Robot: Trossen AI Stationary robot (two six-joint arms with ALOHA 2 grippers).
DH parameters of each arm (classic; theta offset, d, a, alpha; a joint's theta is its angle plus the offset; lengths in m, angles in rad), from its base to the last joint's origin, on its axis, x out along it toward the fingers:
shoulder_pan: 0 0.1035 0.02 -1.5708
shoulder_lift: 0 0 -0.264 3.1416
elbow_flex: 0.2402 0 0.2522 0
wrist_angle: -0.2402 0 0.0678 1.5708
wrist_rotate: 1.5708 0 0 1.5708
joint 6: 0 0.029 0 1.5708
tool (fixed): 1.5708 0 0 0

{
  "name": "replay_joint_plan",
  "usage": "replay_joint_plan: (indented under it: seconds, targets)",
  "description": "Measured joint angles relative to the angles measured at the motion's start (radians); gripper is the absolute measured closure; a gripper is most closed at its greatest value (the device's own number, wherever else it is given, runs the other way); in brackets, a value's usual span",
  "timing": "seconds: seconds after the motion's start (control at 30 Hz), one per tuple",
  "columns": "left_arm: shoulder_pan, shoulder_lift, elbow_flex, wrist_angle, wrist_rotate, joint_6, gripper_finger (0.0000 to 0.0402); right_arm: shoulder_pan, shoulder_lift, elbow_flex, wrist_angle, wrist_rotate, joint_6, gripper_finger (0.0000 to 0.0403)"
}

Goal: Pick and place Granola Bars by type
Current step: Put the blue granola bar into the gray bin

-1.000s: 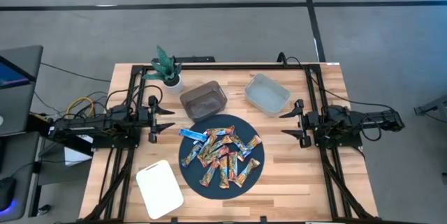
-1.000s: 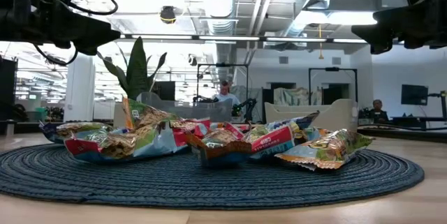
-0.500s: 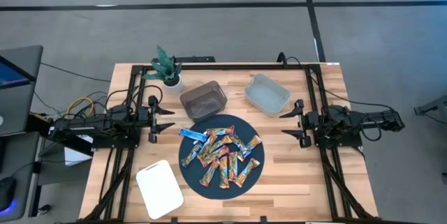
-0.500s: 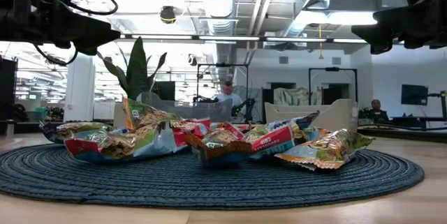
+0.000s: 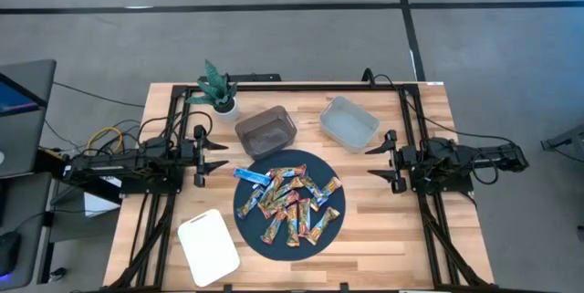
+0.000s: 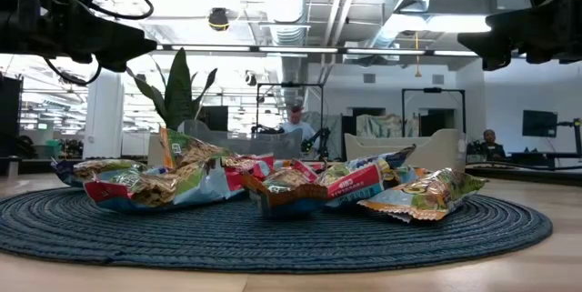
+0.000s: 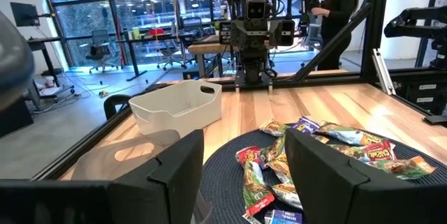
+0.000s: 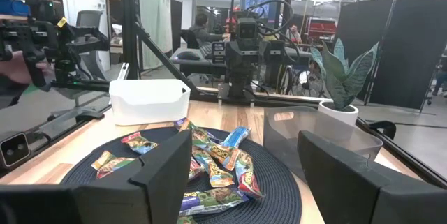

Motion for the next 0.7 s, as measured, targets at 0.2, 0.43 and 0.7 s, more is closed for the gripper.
replay_joint_plan:
  seconds: [0.2, 0.43, 0.7]
  targets:
    - [0.000, 0.000, 0.000, 0.002, 0.011, -0.007, 0.0205, 0.000, 0.000, 0.000, 0.000, 0.000, -0.002, 0.0148]
    - [0.000, 0.000, 0.000, 0.000, 0.017, -0.009, 0.0205, 0.000, 0.000, 0.000, 0.000, 0.000, -0.035, 0.0148]
    - [0.000, 0.000, 0.000, 0.000, 0.017, -0.009, 0.0205, 0.000, 0.000, 0.000, 0.016, 0.000, -0.035, 0.0148]
